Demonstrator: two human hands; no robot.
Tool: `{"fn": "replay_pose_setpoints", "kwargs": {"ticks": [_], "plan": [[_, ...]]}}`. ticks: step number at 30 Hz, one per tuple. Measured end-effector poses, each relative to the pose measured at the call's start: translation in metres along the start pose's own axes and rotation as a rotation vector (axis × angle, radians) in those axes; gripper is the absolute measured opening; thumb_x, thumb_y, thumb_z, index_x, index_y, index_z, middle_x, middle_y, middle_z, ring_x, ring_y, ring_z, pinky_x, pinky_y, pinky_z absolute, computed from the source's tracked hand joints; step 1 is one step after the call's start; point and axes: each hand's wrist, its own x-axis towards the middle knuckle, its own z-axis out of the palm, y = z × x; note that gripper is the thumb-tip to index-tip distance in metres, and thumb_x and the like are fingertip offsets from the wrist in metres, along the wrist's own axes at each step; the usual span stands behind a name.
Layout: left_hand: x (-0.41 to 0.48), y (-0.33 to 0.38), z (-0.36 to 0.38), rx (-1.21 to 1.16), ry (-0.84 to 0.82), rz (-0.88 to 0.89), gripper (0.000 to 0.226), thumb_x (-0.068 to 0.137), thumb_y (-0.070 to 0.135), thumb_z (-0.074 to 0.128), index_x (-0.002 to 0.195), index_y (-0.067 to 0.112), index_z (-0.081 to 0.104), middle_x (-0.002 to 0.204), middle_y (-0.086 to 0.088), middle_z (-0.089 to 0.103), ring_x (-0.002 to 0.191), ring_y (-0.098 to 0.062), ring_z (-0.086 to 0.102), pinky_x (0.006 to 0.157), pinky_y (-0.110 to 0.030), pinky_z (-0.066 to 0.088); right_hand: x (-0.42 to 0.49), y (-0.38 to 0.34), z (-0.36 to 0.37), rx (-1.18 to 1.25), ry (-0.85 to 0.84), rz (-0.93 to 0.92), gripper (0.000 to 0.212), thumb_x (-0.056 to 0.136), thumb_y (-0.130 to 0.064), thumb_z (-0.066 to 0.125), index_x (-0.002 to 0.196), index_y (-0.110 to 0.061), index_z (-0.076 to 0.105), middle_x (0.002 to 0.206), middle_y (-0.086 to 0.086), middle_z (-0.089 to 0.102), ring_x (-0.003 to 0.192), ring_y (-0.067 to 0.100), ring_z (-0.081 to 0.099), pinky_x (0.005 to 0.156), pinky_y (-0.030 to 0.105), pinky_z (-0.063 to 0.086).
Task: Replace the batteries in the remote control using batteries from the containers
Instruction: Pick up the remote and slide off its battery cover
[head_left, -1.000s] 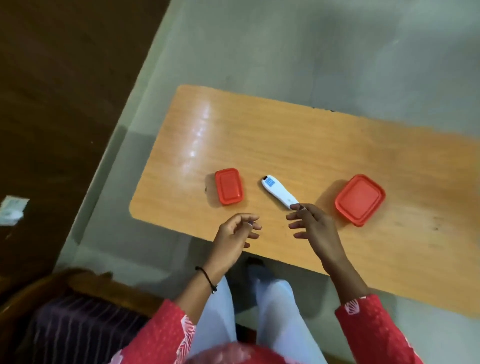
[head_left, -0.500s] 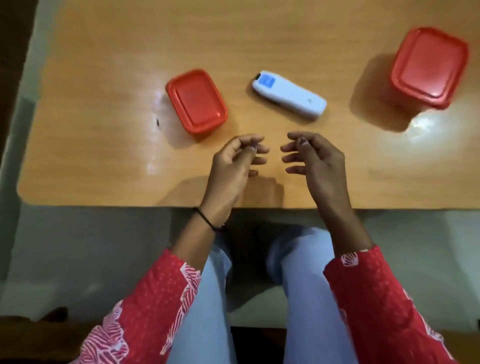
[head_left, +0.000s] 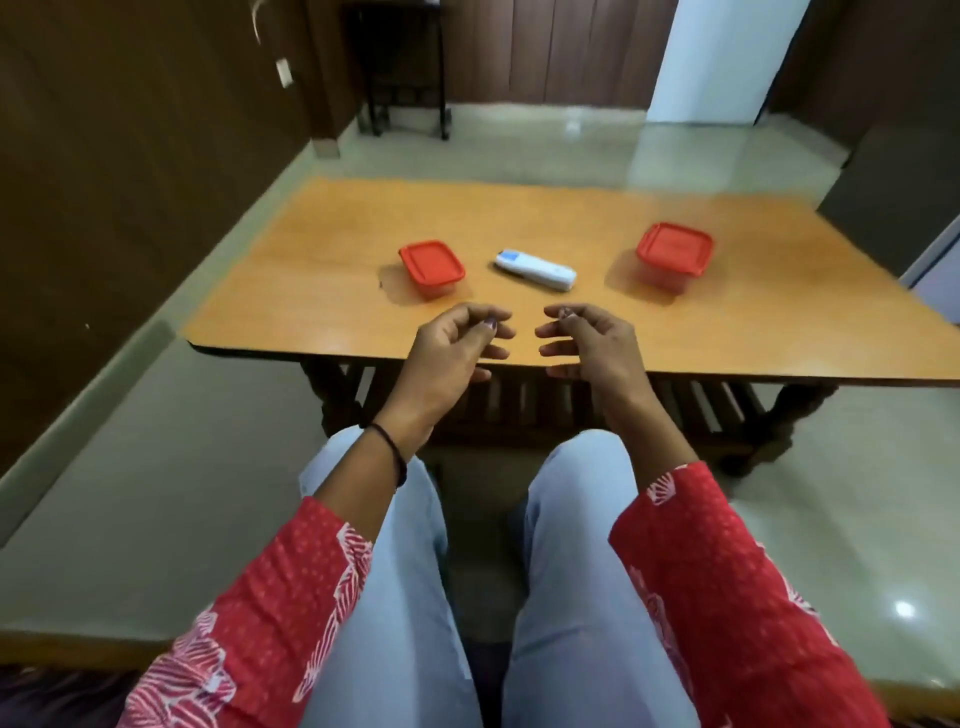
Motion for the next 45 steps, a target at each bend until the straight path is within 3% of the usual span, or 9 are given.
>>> {"fn": "replay_pose_setpoints", "kwargs": {"ticks": [10,16,19,23,30,34,39,43,45], "plan": [[0.048,0.006,0.027,0.023,0.053,-0.018,0.022,0.098,0.016,0.042,0.101,0.025,0.062,0.096,0.007,0.067,0.092,-0.012,0.062,0.076,-0.031,0.049,0.062,0.006,-0.026,-0.021,0.118,-0.007,0.020,0.095,-0.016,0.045,0.103,-0.013,0.063,0.085,0.004,0.067,0.069,0.015,0.060,0.056,0.030,0.049],[0.133,-0.044,0.043,-0.018,0.207,-0.134,0.022,0.095,0.012,0.047,0.106,0.019,0.065,0.105,0.005,0.066,0.090,0.005,0.056,0.071,-0.014,0.039,0.165,0.042,-0.037,-0.164,0.282,-0.028,0.022,0.089,-0.013,0.048,0.103,-0.017,0.065,0.091,0.001,0.065,0.076,0.014,0.056,0.068,0.033,0.051],[0.188,-0.074,0.051,-0.049,0.232,-0.192,0.023,0.094,0.010,0.048,0.102,0.022,0.066,0.105,0.008,0.065,0.096,0.002,0.057,0.076,-0.016,0.041,0.229,0.065,-0.035,-0.314,0.311,-0.050,0.027,0.087,-0.013,0.055,0.113,-0.013,0.063,0.108,0.004,0.064,0.094,0.015,0.058,0.074,0.017,0.047],[0.243,-0.102,0.053,-0.086,0.229,-0.197,0.025,0.093,0.009,0.050,0.098,0.028,0.066,0.103,0.011,0.066,0.098,0.003,0.059,0.087,-0.023,0.044,0.284,0.092,-0.027,-0.528,0.246,-0.080,0.045,0.082,-0.020,0.063,0.126,-0.016,0.055,0.128,0.007,0.055,0.117,0.026,0.048,0.100,0.039,0.039],[0.288,-0.127,0.050,-0.155,0.274,-0.169,0.025,0.092,0.006,0.050,0.094,0.026,0.065,0.104,0.004,0.066,0.101,-0.016,0.061,0.087,-0.034,0.050,0.312,0.114,-0.018,-0.835,0.177,-0.161,0.056,0.080,-0.034,0.065,0.132,-0.026,0.047,0.130,-0.004,0.053,0.121,0.023,0.039,0.095,0.037,0.027],[0.286,-0.128,0.047,-0.238,0.264,-0.201,0.024,0.094,0.004,0.046,0.100,0.019,0.062,0.107,-0.002,0.064,0.100,-0.017,0.063,0.086,-0.028,0.051,0.308,0.110,-0.016,-0.805,0.232,-0.141,0.049,0.075,-0.037,0.070,0.121,-0.023,0.057,0.112,0.000,0.059,0.107,0.025,0.046,0.091,0.039,0.036],[0.275,-0.124,0.047,-0.503,0.162,-0.382,0.021,0.095,0.009,0.048,0.116,0.011,0.053,0.113,-0.013,0.062,0.108,-0.029,0.063,0.092,-0.036,0.052,0.276,0.108,-0.011,-0.552,0.253,-0.099,0.044,0.070,-0.038,0.073,0.110,-0.023,0.065,0.101,0.000,0.061,0.099,0.019,0.053,0.086,0.033,0.045],[0.260,-0.119,0.051,-0.621,-0.003,-0.383,0.022,0.094,0.014,0.049,0.114,0.011,0.057,0.101,-0.009,0.068,0.084,-0.014,0.067,0.070,-0.021,0.057,0.230,0.103,0.004,-0.339,0.221,-0.091,0.044,0.068,-0.025,0.079,0.110,-0.021,0.064,0.102,-0.003,0.059,0.093,0.003,0.057,0.079,0.010,0.042],[0.256,-0.120,0.052,-0.620,0.020,-0.363,0.021,0.093,0.012,0.050,0.112,0.010,0.059,0.100,-0.010,0.068,0.079,-0.013,0.068,0.066,-0.022,0.057,0.215,0.099,0.010,-0.206,0.156,-0.061,0.044,0.070,-0.023,0.080,0.109,-0.023,0.059,0.106,-0.005,0.059,0.093,0.004,0.060,0.076,0.013,0.046]]}}
